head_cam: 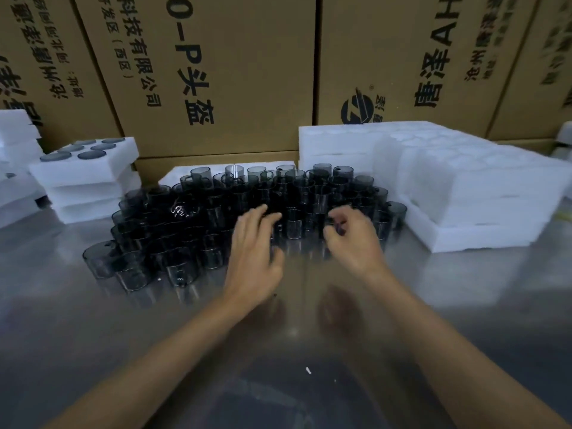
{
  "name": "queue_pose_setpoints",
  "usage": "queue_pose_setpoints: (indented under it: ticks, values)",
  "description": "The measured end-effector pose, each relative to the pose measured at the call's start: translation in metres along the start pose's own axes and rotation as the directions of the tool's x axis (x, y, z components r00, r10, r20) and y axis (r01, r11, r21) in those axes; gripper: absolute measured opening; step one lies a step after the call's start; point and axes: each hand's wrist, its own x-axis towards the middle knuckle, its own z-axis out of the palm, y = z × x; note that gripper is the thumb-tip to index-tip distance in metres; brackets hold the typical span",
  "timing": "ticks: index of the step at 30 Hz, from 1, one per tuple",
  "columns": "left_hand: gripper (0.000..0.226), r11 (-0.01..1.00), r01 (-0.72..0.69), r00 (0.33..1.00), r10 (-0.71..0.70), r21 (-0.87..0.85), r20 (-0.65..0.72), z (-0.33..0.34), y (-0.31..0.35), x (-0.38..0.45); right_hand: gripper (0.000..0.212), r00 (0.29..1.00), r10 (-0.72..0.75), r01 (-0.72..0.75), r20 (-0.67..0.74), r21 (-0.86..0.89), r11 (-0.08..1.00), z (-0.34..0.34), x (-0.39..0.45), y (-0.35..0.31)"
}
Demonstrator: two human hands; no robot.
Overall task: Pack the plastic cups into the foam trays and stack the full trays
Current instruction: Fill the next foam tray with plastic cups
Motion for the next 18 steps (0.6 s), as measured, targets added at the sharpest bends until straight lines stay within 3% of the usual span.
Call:
queue_pose_setpoints:
  ticks: [2,5,9,11,15,18]
  values:
    - [0.060,0.993,-0.115,0.985,0.117,-0.022,0.126,0.022,0.021,-0.016,0.042,0.974,-0.177,0.122,-0.144,-0.327,0.937,-0.036,0.015,0.006]
    - [0.051,0.965,-0.260,0.931,0.258,-0.026,0.258,0.041,0.031,-0.023,0.059,0.951,-0.228,0.026,-0.210,-0.677,0.735,-0.090,0.044,0.022]
    - [0.043,0.975,-0.214,0.904,0.224,-0.066,0.363,0.044,0.027,-0.023,0.069,0.964,0.113,-0.258,-0.241,-0.742,0.618,-0.147,0.075,0.055]
    - [0.041,0.983,-0.170,0.910,0.181,-0.062,0.373,0.041,0.024,-0.025,0.058,0.966,0.164,-0.260,-0.202,-0.773,0.579,-0.160,0.079,0.069]
    - [0.040,0.989,-0.140,0.922,0.147,-0.044,0.358,0.035,0.019,-0.026,0.045,0.982,0.008,-0.160,-0.188,-0.812,0.561,-0.160,0.077,0.074]
    - [0.040,0.990,-0.128,0.927,0.142,-0.063,0.346,0.031,0.018,-0.027,0.036,0.965,-0.195,-0.035,-0.177,-0.818,0.573,-0.150,0.068,0.052]
